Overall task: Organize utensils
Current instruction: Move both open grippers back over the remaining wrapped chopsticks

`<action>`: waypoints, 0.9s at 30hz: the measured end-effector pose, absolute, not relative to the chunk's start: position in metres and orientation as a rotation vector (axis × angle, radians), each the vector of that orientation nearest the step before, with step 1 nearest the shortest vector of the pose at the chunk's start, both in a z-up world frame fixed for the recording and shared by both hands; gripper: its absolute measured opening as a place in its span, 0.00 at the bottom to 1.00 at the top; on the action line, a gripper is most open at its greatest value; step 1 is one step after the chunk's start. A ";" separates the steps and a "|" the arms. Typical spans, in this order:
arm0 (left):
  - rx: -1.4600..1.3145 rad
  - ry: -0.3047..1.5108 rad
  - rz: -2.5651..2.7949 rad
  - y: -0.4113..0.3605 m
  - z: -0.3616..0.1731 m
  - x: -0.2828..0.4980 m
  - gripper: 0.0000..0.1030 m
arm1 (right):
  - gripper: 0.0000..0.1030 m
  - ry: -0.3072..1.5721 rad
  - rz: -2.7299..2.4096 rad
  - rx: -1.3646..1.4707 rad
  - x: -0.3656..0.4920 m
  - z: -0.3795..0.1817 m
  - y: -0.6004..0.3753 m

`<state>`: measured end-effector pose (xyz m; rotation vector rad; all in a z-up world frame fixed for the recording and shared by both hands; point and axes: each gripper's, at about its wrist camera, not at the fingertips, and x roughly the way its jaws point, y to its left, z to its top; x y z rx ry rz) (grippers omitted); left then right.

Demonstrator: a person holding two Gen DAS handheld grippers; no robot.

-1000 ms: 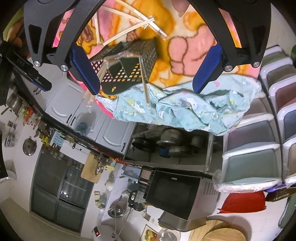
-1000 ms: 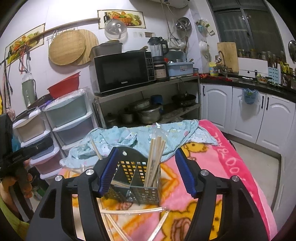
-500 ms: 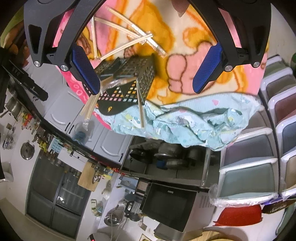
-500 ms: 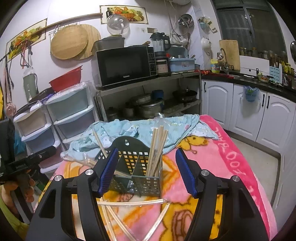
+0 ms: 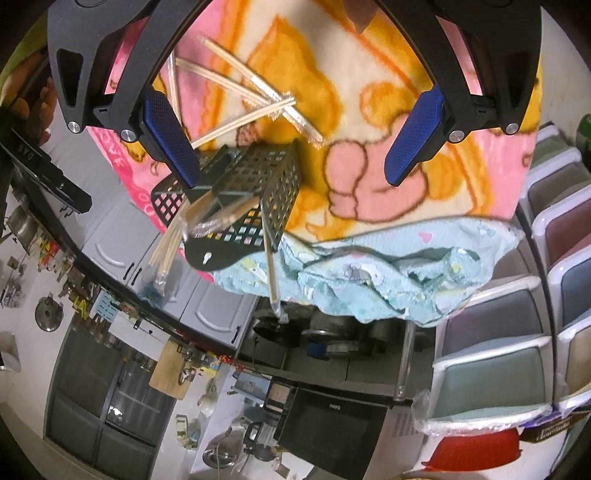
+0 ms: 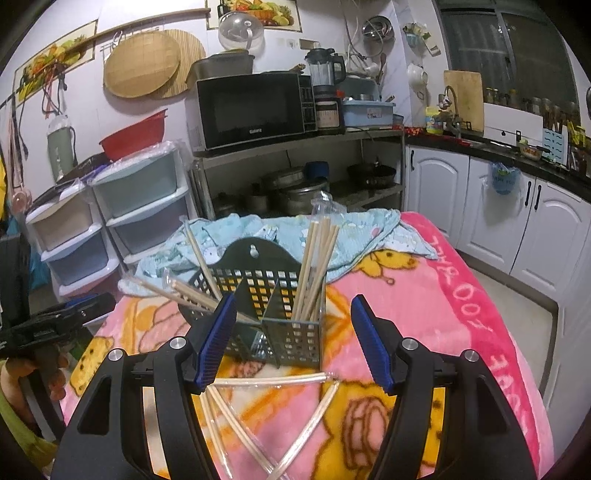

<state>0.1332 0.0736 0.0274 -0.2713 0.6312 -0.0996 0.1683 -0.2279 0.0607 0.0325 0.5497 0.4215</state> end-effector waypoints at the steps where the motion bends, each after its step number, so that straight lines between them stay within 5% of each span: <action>1: -0.273 0.638 -0.101 0.074 0.025 0.134 0.89 | 0.60 0.556 0.420 0.032 0.168 0.059 -0.228; 27: -0.301 0.812 -0.156 0.058 -0.039 0.142 0.89 | 0.60 0.720 0.373 0.010 0.175 0.001 -0.241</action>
